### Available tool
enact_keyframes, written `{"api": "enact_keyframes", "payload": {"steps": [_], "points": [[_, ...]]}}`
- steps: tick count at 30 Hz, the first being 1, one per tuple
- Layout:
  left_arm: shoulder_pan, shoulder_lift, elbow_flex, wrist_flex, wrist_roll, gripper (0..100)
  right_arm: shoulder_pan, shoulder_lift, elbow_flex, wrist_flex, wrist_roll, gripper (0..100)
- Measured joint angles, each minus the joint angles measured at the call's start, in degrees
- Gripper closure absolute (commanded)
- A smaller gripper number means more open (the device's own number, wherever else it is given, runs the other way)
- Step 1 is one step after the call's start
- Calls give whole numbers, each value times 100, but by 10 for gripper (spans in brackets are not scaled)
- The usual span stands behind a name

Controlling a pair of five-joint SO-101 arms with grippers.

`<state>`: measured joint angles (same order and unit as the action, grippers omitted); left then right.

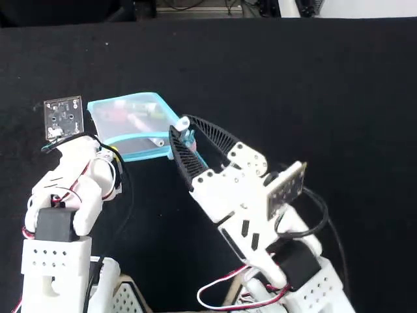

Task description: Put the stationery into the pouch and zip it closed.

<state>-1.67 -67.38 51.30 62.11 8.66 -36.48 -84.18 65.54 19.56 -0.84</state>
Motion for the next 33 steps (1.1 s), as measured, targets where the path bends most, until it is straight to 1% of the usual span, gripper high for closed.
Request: {"api": "enact_keyframes", "payload": {"steps": [6, 16, 21, 27, 33], "points": [[0, 0, 0, 0, 0, 970, -9, -185, 642, -703, 0, 987], [0, 0, 0, 0, 0, 970, -9, -185, 1468, -2259, 0, 987], [0, 0, 0, 0, 0, 970, -9, -185, 1820, -2426, 9, 987], [0, 0, 0, 0, 0, 970, -9, -185, 2057, -2444, 563, 987], [0, 0, 0, 0, 0, 970, -9, -237, 2057, -2444, 659, 987]]}}
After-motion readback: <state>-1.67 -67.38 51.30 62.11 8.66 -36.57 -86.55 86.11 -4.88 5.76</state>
